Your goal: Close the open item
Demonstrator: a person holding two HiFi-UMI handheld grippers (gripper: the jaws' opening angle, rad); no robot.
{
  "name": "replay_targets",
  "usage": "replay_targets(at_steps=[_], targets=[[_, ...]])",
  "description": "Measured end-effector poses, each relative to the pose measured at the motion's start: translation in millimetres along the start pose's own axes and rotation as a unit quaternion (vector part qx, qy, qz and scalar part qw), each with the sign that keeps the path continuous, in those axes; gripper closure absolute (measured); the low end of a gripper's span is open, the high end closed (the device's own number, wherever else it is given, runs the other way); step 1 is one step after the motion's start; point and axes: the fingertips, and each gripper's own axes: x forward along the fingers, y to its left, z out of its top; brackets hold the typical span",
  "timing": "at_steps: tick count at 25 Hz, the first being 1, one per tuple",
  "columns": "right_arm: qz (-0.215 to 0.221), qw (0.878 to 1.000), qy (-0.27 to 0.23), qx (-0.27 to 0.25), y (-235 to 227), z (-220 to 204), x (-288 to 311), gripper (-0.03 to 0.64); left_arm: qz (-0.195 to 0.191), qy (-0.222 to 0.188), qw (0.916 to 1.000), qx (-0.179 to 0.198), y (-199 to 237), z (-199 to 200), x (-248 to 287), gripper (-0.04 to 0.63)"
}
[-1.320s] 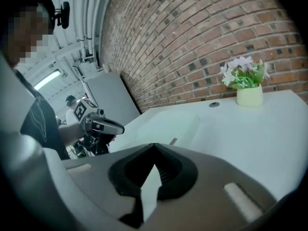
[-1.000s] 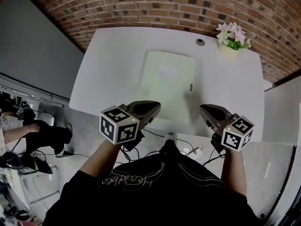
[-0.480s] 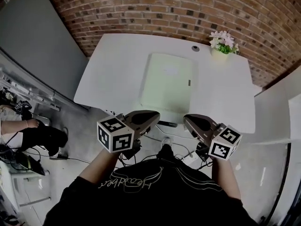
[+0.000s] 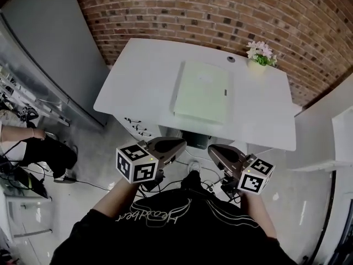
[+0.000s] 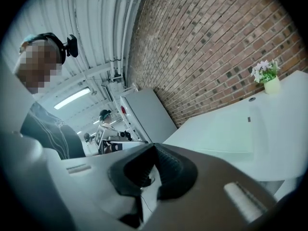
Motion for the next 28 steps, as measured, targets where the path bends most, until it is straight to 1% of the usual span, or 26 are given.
replay_targets(at_steps=[4, 8, 11, 16, 28], targets=[[0.014, 1.0, -0.011, 0.02, 16, -6, 1, 0.614, -0.002, -0.008, 1.0, -0.004, -7, -8, -15, 0.594], [0.022, 0.999, -0.006, 0.035, 28, -15, 7, 0.614, -0.003, -0.014, 0.9998, -0.012, -11, -12, -27, 0.594], [0.023, 0.999, -0.002, 0.037, 33, -21, 11, 0.614, -0.005, -0.018, 0.9997, -0.017, -12, -17, -33, 0.594], [0.027, 0.999, 0.0, 0.038, 38, -24, 16, 0.614, -0.006, -0.019, 0.9997, -0.014, -15, -19, -38, 0.594], [0.018, 0.999, 0.005, 0.042, 41, -31, 23, 0.614, -0.009, -0.018, 0.9996, -0.02, -10, -22, -47, 0.594]])
